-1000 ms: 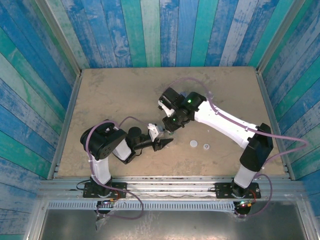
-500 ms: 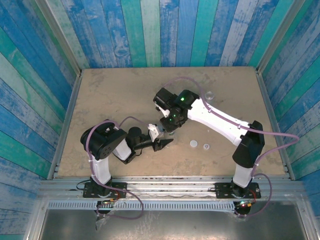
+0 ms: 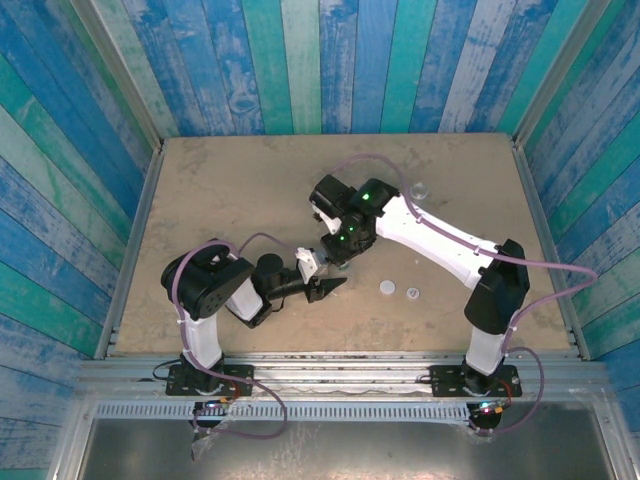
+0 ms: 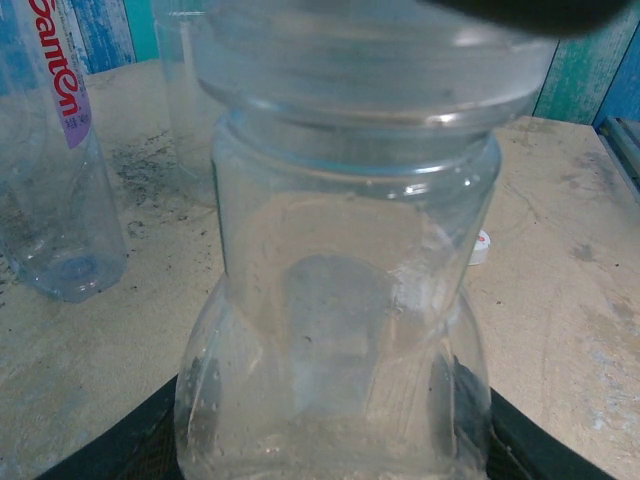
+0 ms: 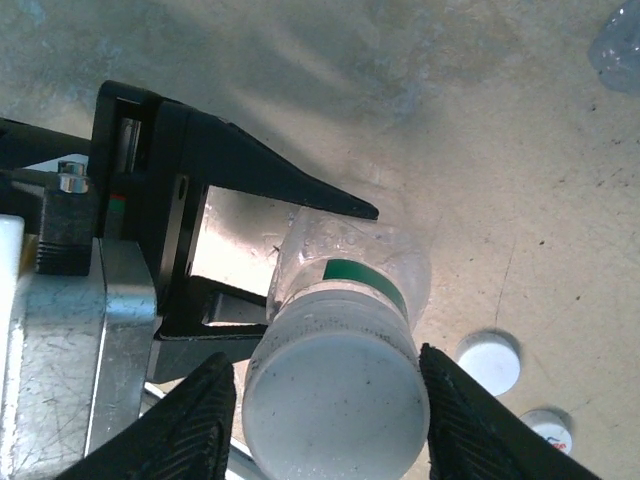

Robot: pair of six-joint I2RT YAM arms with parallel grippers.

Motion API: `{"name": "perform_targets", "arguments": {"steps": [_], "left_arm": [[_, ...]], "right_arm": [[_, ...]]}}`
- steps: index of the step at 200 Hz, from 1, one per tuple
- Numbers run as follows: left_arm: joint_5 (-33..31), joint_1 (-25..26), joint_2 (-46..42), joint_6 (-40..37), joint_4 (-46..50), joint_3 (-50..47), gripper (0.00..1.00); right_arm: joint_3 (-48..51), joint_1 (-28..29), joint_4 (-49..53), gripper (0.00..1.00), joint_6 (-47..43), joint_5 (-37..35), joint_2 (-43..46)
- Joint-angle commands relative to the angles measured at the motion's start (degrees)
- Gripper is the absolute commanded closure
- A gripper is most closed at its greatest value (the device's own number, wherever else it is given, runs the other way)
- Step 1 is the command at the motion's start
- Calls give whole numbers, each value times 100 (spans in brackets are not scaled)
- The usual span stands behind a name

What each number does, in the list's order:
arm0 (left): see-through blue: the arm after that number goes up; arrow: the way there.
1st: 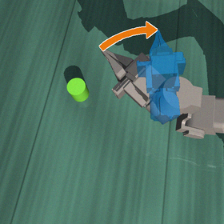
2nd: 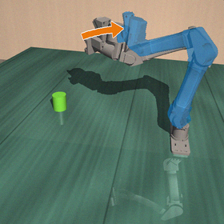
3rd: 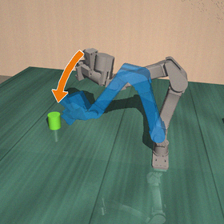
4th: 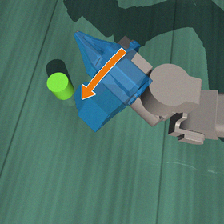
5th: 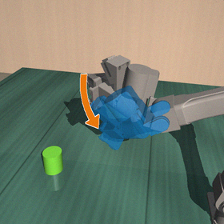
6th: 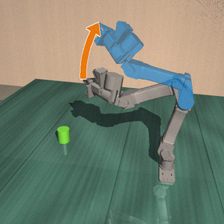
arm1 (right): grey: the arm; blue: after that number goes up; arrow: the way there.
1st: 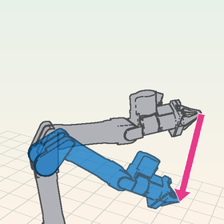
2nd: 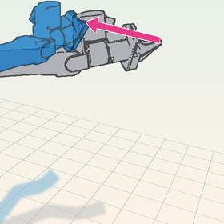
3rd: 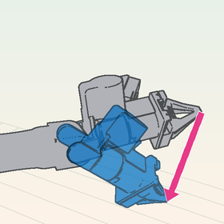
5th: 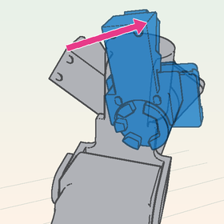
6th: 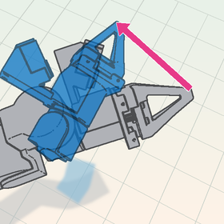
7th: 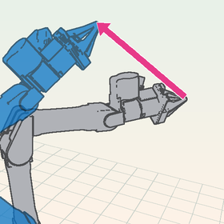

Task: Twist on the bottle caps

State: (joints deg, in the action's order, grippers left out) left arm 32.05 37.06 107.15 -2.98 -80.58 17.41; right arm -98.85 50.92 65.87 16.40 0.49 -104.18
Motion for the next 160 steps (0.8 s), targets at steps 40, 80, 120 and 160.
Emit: {"name": "perform_targets", "arguments": {"steps": [40, 80, 120, 160], "left_arm": [[9, 3, 259, 61, 145, 25, 44], [18, 3, 274, 61, 144, 20, 44], [22, 3, 277, 57, 136, 11, 44], [26, -1, 263, 58, 120, 3, 44]], "right_arm": [[76, 15, -135, 31, -68, 105, 489], [256, -59, -178, 36, 63, -66, 658], [425, -197, -241, 59, 65, -76, 601], [549, -242, -293, 66, 21, -93, 457]]}}
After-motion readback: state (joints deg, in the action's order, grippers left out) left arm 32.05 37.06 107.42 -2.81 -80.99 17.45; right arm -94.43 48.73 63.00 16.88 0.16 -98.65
